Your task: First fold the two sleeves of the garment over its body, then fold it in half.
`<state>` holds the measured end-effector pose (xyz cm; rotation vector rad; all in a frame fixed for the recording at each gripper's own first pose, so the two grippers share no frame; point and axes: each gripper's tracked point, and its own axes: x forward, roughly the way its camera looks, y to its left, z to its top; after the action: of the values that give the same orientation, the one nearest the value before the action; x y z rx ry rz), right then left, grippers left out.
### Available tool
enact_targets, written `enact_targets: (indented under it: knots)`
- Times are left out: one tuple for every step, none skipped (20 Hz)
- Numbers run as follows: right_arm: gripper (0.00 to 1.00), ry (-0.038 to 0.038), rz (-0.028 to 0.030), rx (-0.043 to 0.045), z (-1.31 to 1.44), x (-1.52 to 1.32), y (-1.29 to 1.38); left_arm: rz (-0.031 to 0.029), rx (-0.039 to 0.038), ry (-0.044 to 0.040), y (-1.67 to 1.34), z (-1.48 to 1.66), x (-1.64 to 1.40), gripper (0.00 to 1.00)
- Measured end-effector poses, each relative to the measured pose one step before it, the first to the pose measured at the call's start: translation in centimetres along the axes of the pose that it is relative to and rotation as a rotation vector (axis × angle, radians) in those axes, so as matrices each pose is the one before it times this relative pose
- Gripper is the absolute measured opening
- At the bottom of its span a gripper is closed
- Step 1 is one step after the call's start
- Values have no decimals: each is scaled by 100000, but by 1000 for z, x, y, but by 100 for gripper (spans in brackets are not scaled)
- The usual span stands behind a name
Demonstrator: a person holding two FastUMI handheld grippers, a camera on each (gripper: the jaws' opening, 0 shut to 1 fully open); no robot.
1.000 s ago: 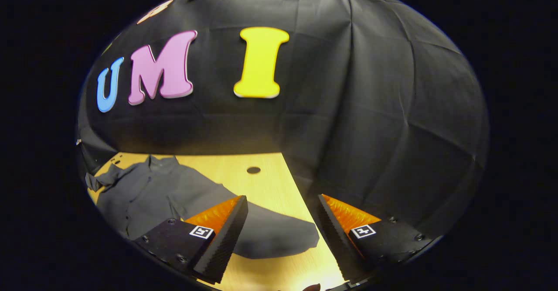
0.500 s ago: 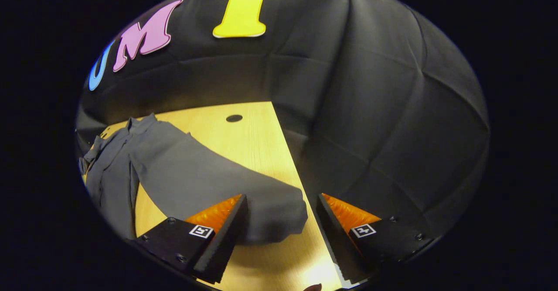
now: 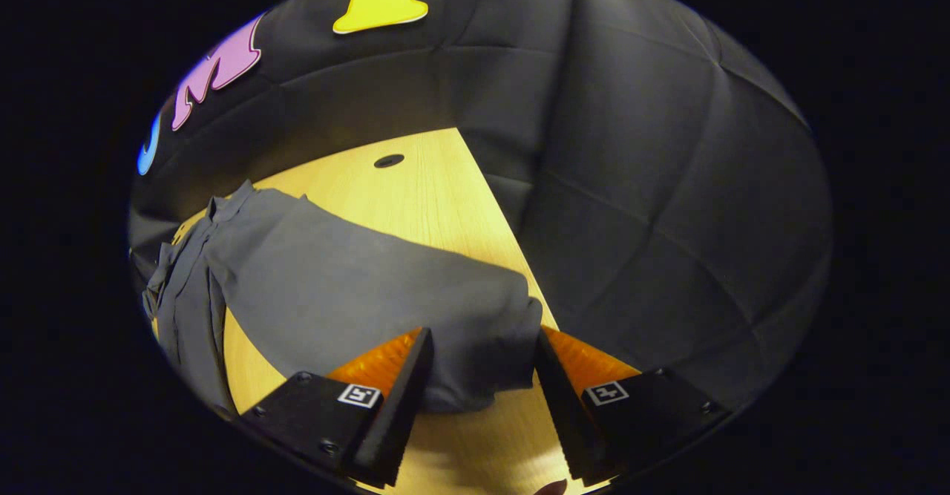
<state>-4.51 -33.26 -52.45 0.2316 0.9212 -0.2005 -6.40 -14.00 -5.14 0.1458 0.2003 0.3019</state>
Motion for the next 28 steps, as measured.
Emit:
enact_targets:
  knots:
    - [66, -1157, 3475, -445, 469, 32, 539, -441, 78, -614, 217, 2, 113, 96]
    - [40, 1012, 535, 1311, -240, -222, -132, -678, 59, -683, 270, 306, 122, 96]
    - [14, 1739, -69, 2500, -23, 37, 272, -823, 310, -603, 319, 11, 175, 96]
    - [13, 440, 40, 2276, 73, -713, 167, -974, 434, -230, 334, 115, 168, 96]
    - [9, -2922, -1430, 1355, 895, -735, 85, -885, 178, -65, 458, -29, 141, 96]
    - [9, -3838, 307, 497, 1012, -907, 597, -1000, 18, 53, 541, -25, 183, 96]
    - [8, -2565, 137, 620, 790, -1099, 495, -1071, 78, -320, 654, -92, 126, 96]
    - [0, -2690, 931, 528, 1014, -1463, 1030, -1278, 223, -603, 669, 204, 202, 96]
    - [8, -3097, 88, 27, 1064, -1332, 1003, -1858, -320, -547, 532, 17, 340, 96]
    - [9, -2759, -363, -150, 887, -1020, 854, -1864, -965, -144, 551, 9, 283, 96]
    - [9, -2853, -522, -95, 1182, -1245, 841, -1808, -1248, -104, 655, -108, 273, 96]
    - [9, -2945, -605, -236, 1020, -979, 858, -1458, -883, -629, 668, 117, 285, 96]
    - [8, -2654, -642, -446, 1020, -976, 962, -1210, -397, -652, 807, -30, 262, 94]
    - [9, -2119, -368, -919, 861, -790, 1032, -1176, -316, -348, 799, 44, 376, 96]
    - [8, -1906, -185, -999, 804, -1086, 914, -1227, -610, -165, 701, -205, 339, 96]
    - [8, -1835, 75, -900, 894, -986, 1040, -1097, -931, -78, 783, -97, 382, 96]
    - [8, -1776, 531, -566, 693, -814, 1426, -656, -862, -202, 916, -136, 323, 96]
    - [9, -1649, 705, -153, 812, -510, 1316, -157, -610, -321, 929, -82, 339, 96]
    - [8, -1442, 1040, 312, 841, -544, 1352, -148, -410, -207, 924, -245, 398, 96]
    - [8, -1630, 908, 488, 697, -452, 1348, -190, -392, 72, 953, -169, 473, 96]
    - [8, -1694, 1631, 387, 849, -381, 1578, 403, -394, 488, 1056, -351, 380, 96]
    - [8, -1474, 1331, -285, 655, -312, 1434, 459, -577, 252, 1066, -319, 440, 96]
    - [8, -1067, 1522, -327, 533, -166, 1465, 294, -658, 343, 1083, -318, 414, 96]
    - [8, -981, 1545, -147, 592, -142, 1509, 303, -581, 323, 948, -243, 460, 96]
    - [8, -874, 1593, -195, 580, 15, 1718, 273, -343, 312, 905, -468, 425, 96]
    - [8, -410, 1634, -102, 256, 155, 1441, 270, -436, 457, 841, -367, 453, 96]
    - [8, -328, 1972, -154, 294, 186, 1784, 362, -379, 622, 777, -564, 356, 96]
    - [8, -122, 2044, -407, 114, 312, 1661, 442, -402, 445, 829, -351, 386, 96]
